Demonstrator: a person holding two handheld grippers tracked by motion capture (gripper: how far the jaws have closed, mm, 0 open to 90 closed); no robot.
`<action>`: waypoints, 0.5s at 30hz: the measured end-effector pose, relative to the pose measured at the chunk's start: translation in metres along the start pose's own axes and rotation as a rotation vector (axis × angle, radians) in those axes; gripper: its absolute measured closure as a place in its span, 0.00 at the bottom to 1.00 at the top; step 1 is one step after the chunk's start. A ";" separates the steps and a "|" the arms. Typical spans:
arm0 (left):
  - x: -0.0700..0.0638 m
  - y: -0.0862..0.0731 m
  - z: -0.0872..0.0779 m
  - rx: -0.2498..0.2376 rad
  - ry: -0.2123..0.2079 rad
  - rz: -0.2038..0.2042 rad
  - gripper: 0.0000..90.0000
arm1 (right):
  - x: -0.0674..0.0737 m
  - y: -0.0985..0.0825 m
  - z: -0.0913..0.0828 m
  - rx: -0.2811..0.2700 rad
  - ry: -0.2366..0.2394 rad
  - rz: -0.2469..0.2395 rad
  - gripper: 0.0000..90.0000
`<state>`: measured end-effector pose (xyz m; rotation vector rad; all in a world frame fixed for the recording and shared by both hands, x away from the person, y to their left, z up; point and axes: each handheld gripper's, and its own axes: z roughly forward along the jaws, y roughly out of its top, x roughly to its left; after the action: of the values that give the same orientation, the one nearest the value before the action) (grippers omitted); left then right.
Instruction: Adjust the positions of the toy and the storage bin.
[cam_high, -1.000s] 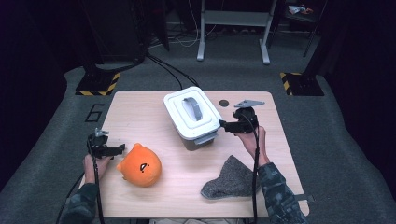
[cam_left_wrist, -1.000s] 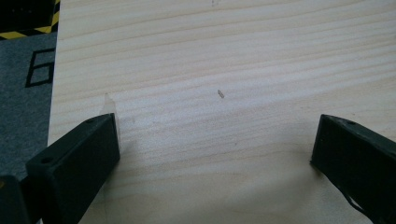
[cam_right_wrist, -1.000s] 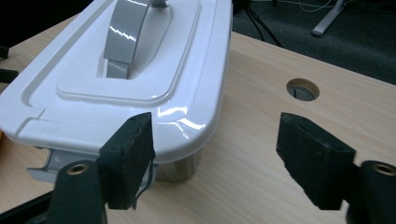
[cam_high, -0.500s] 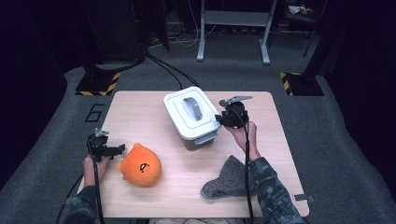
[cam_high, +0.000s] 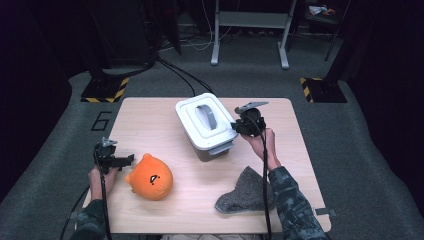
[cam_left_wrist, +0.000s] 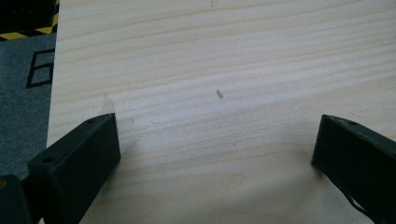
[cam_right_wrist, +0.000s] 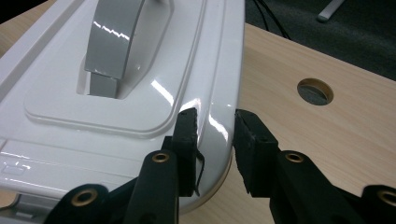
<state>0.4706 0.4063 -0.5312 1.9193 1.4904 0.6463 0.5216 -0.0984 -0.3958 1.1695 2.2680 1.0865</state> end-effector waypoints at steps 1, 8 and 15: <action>0.000 0.000 0.000 0.000 0.000 -0.001 0.00 | 0.000 0.000 0.000 0.001 0.003 -0.005 0.78; 0.000 0.000 0.000 -0.002 0.000 0.000 0.00 | -0.001 0.000 -0.003 0.017 -0.018 -0.056 0.80; 0.000 0.000 0.000 -0.002 0.000 0.000 0.00 | -0.004 -0.001 -0.005 0.020 0.013 -0.043 0.73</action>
<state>0.4707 0.4061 -0.5313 1.9178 1.4897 0.6475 0.5203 -0.1043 -0.3932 1.1190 2.3084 1.0601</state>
